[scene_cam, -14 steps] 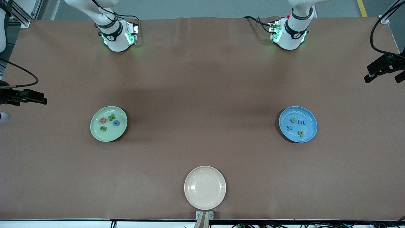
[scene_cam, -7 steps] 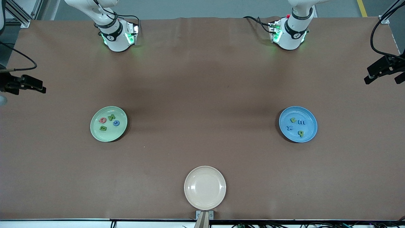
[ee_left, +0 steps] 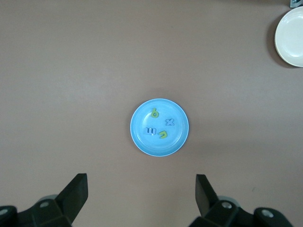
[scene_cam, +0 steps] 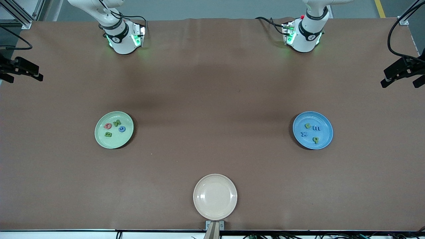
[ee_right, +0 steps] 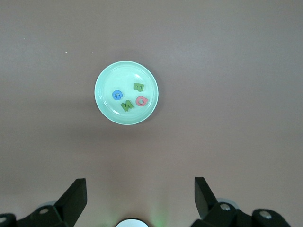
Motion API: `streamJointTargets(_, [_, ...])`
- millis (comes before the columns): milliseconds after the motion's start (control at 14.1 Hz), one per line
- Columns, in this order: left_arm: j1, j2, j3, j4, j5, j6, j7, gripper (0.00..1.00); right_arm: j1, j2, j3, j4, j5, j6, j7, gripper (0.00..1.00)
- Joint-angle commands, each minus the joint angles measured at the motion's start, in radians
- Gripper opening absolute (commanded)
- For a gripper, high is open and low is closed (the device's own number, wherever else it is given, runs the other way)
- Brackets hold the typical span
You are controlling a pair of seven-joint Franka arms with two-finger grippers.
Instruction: Sort upper and lower case letters into plates
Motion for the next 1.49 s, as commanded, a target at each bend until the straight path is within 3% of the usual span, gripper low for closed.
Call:
streamJointTargets(0, [-0.062,0.006,0.063,0.027,-0.014,-0.027,-0.002,1.00,0.002,-0.033,0.004,-0.030,-0.010,0.008,0.000,1.00])
streamJointTargets(567, [-0.036,0.014,0.048,0.048,-0.011,-0.033,0.000,1.00,-0.003,-0.030,-0.002,0.030,-0.010,-0.059,0.008,1.00])
streamJointTargets(779, [0.045,0.014,-0.032,0.050,-0.011,-0.032,0.004,1.00,-0.001,-0.032,0.001,0.030,-0.003,-0.090,0.029,1.00])
streamJointTargets(1417, [0.039,0.014,-0.034,0.050,-0.006,-0.032,0.006,1.00,-0.001,-0.055,0.002,0.043,0.005,-0.102,0.045,1.00])
